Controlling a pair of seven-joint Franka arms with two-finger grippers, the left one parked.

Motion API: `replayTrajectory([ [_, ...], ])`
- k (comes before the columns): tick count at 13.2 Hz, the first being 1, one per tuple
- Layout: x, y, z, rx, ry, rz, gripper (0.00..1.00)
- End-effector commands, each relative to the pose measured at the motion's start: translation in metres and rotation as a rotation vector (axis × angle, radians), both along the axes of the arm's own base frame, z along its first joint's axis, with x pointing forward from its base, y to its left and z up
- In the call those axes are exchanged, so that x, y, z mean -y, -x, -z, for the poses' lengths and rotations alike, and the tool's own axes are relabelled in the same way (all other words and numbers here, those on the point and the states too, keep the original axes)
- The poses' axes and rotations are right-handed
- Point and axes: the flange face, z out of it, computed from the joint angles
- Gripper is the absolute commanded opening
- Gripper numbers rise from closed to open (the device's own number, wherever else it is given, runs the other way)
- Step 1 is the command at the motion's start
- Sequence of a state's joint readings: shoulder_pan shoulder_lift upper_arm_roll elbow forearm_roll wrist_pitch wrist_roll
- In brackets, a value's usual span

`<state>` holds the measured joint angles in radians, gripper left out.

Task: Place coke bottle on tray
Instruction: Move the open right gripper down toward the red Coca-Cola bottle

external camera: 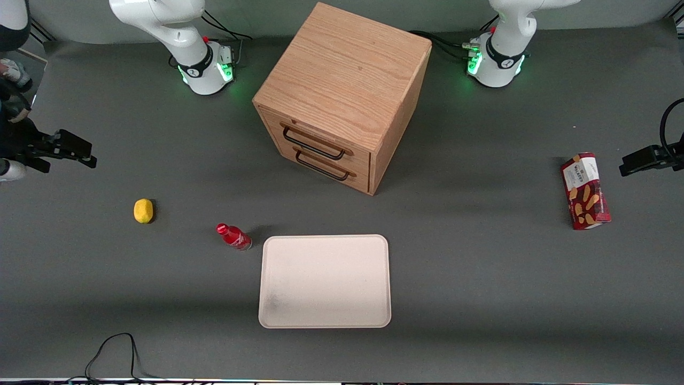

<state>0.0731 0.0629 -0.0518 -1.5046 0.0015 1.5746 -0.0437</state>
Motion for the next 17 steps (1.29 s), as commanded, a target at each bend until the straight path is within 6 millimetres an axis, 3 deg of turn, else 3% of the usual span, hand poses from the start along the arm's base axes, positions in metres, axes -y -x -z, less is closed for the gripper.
replayTrajectory([
  [1, -0.055, -0.044, 0.003, 0.024, 0.011, -0.003, 1.0],
  [4, -0.122, -0.069, 0.018, 0.037, 0.006, -0.023, 1.0],
  [6, -0.152, -0.068, 0.024, 0.033, 0.005, 0.004, 1.0],
  [9, -0.158, -0.057, 0.023, 0.012, 0.007, -0.005, 1.0],
  [11, -0.152, -0.036, 0.025, -0.044, 0.018, -0.008, 1.0],
  [14, -0.164, -0.015, 0.026, -0.055, 0.016, -0.036, 1.0],
  [17, -0.171, -0.015, 0.031, -0.025, 0.007, -0.047, 1.0],
])
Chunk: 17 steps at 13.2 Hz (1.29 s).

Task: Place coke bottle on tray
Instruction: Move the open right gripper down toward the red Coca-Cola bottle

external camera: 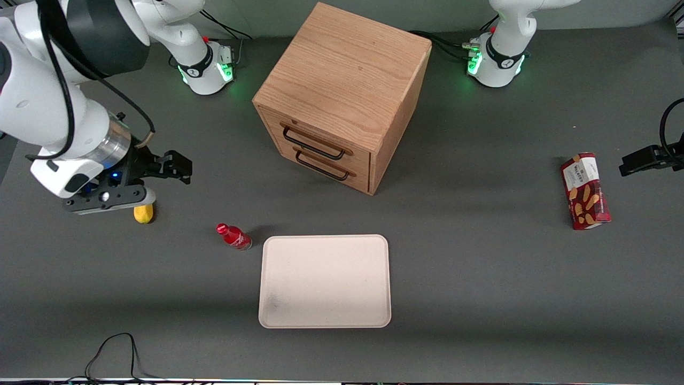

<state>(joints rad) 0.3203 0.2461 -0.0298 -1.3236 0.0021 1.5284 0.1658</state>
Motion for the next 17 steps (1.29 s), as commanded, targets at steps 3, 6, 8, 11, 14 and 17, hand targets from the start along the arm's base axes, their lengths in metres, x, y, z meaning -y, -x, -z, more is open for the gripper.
replayTrajectory([
  [3, -0.005, -0.001, 0.026, 0.042, -0.014, 0.015, 1.0],
  [6, -0.008, -0.01, 0.068, 0.074, -0.024, 0.013, 1.0],
  [8, -0.008, -0.01, 0.098, 0.085, -0.026, 0.013, 1.0],
  [11, -0.005, -0.006, 0.147, 0.11, -0.033, 0.014, 1.0],
  [14, -0.004, -0.005, 0.181, 0.15, -0.045, 0.013, 1.0],
  [17, -0.004, -0.009, 0.214, 0.197, -0.059, 0.014, 1.0],
])
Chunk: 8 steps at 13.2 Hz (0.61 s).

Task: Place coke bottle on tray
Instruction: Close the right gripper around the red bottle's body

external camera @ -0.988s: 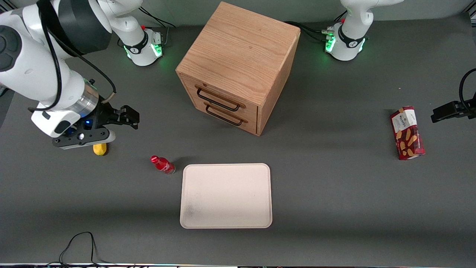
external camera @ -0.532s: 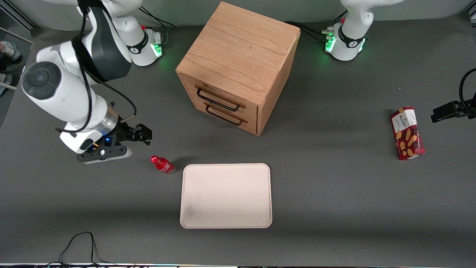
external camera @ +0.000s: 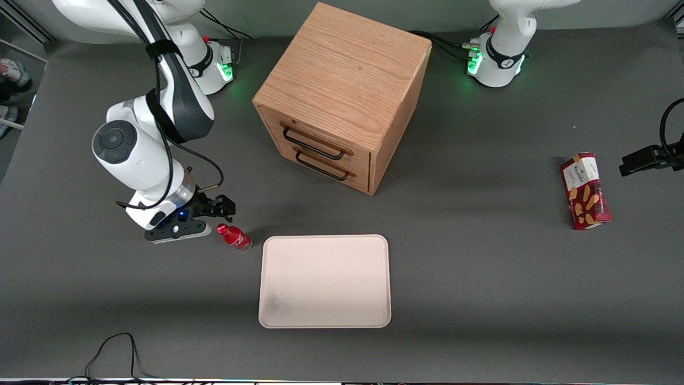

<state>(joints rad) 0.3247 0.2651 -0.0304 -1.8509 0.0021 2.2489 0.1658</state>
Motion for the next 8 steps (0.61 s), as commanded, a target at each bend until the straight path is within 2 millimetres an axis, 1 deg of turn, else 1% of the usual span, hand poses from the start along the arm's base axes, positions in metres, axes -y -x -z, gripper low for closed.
replayTrajectory([
  [1, 0.0, 0.001, 0.026, 0.04, -0.014, 0.017, 1.0],
  [6, 0.002, -0.004, 0.064, 0.055, -0.016, 0.02, 1.0],
  [8, 0.003, -0.005, 0.067, 0.053, -0.013, 0.018, 1.0],
])
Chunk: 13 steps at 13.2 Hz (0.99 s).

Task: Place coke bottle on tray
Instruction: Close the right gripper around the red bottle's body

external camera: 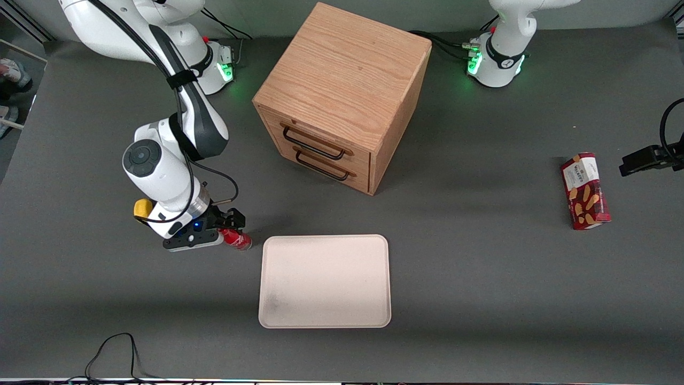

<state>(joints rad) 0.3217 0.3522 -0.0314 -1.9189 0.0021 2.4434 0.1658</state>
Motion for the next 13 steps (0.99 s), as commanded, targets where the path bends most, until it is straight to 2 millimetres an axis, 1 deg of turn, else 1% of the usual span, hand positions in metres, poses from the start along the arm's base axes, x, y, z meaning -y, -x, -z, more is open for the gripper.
replayTrajectory([
  [1, 0.0012, -0.0004, 0.0009, 0.01, -0.004, 0.017, 1.0],
  [3, 0.003, 0.002, 0.0054, -0.002, 0.0, 0.019, 1.0],
  [6, 0.0036, 0.0038, 0.0069, -0.018, 0.004, 0.022, 1.0],
  [7, 0.0036, 0.004, 0.0061, -0.018, 0.004, 0.022, 0.85],
  [8, 0.0036, 0.004, 0.0059, -0.021, 0.005, 0.022, 0.61],
  [9, 0.0037, 0.0042, 0.0052, -0.023, 0.006, 0.022, 0.35],
  [10, 0.0035, 0.0038, 0.0036, -0.02, 0.005, 0.022, 0.14],
  [11, 0.0034, 0.0034, 0.0029, -0.018, 0.004, 0.022, 0.02],
  [12, 0.0033, 0.003, 0.0012, -0.015, 0.004, 0.021, 0.0],
  [13, 0.0032, 0.0027, -0.0003, -0.014, 0.003, 0.019, 0.0],
])
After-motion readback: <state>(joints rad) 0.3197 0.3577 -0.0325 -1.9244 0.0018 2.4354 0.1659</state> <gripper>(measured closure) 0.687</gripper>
